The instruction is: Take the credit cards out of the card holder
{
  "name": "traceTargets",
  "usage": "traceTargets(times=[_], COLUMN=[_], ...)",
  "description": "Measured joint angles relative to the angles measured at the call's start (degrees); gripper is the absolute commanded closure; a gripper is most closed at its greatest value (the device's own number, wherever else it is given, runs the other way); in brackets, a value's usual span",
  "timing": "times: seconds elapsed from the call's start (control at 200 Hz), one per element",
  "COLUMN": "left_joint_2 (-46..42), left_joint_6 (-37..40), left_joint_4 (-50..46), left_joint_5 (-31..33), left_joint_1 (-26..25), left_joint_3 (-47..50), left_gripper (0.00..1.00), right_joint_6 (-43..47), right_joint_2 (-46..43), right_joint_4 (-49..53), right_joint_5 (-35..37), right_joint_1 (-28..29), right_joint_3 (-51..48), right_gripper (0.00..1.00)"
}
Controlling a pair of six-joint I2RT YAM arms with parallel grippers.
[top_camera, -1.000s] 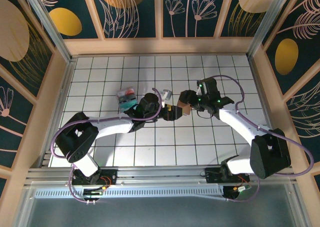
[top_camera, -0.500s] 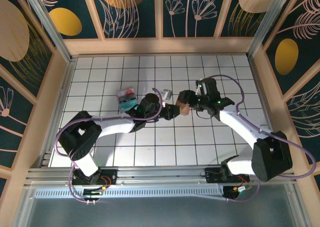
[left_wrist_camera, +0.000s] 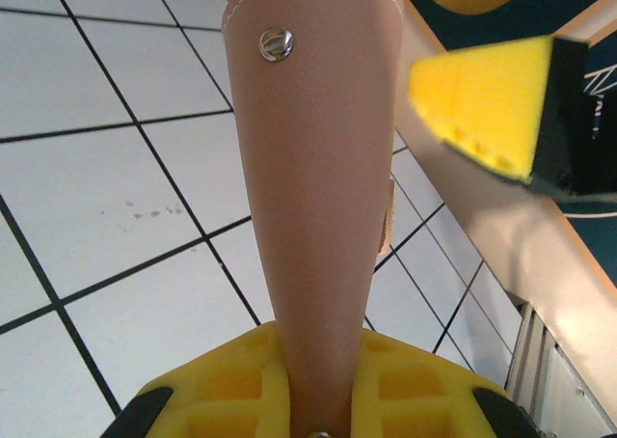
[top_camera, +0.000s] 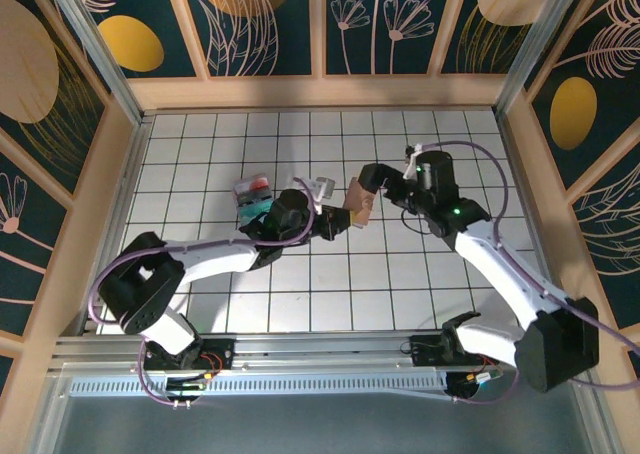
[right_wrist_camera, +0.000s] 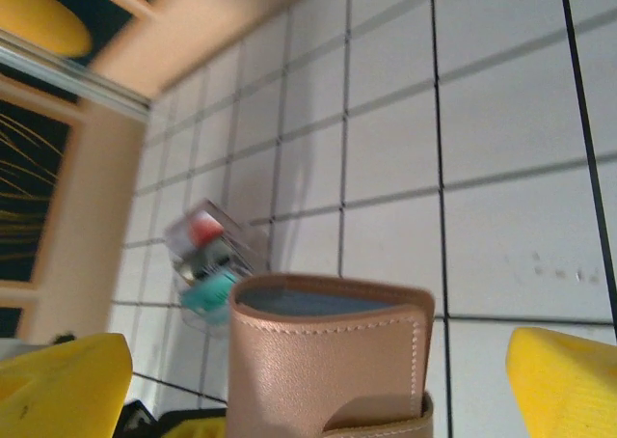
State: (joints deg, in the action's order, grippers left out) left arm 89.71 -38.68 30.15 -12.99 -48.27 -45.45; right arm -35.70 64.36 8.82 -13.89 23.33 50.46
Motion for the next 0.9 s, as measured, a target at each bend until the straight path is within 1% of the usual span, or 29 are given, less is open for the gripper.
traceTargets(times=[0.115, 0.195, 0.335, 0.48, 0.641, 0.731, 0.866, 0.901], left_joint_2=[-3.5, -5.7, -8.8, -10.6, -10.8, -10.8, -10.8, -10.8], left_joint_6=[1.0, 1.5, 2.5, 3.8, 4.2, 4.2, 4.2, 4.2], left_joint_4=[0.3, 1.6, 3.2, 3.3, 3.5, 3.9, 4.4, 4.6], left_joint_5=[-0.2, -1.2, -3.4, -4.9, -6.8, -7.6, -8.1, -8.4], left_joint_1=[0.6, 1.4, 2.6, 2.6, 2.6, 2.6, 2.8, 2.9], left_joint_3=[0.8, 1.5, 2.4, 2.4, 2.4, 2.5, 3.0, 3.1], left_gripper=[1.0, 1.0, 1.0, 1.0, 0.97, 0.97, 0.96, 0.96], right_joint_6=[-0.3, -0.5, -0.7, -1.3, -1.9, -2.2, -2.8, -3.2], right_joint_2=[-5.5, -7.3, -6.9, -6.4, -5.3, -3.9, -2.0, -1.6], right_joint_4=[-7.8, -13.1, -19.9, -27.1, -32.1, -33.5, -34.8, -35.3], right_joint_5=[-3.8, -7.5, -14.1, -20.7, -24.1, -24.9, -25.2, -25.2], right_joint_1=[-2.6, -3.6, -3.9, -3.8, -3.0, -2.5, -2.2, -2.2], right_joint_3=[-4.2, -7.4, -10.7, -11.9, -11.9, -11.9, -11.9, -11.9], right_gripper=[0.05, 0.06, 0.06, 0.07, 0.1, 0.14, 0.28, 0.29])
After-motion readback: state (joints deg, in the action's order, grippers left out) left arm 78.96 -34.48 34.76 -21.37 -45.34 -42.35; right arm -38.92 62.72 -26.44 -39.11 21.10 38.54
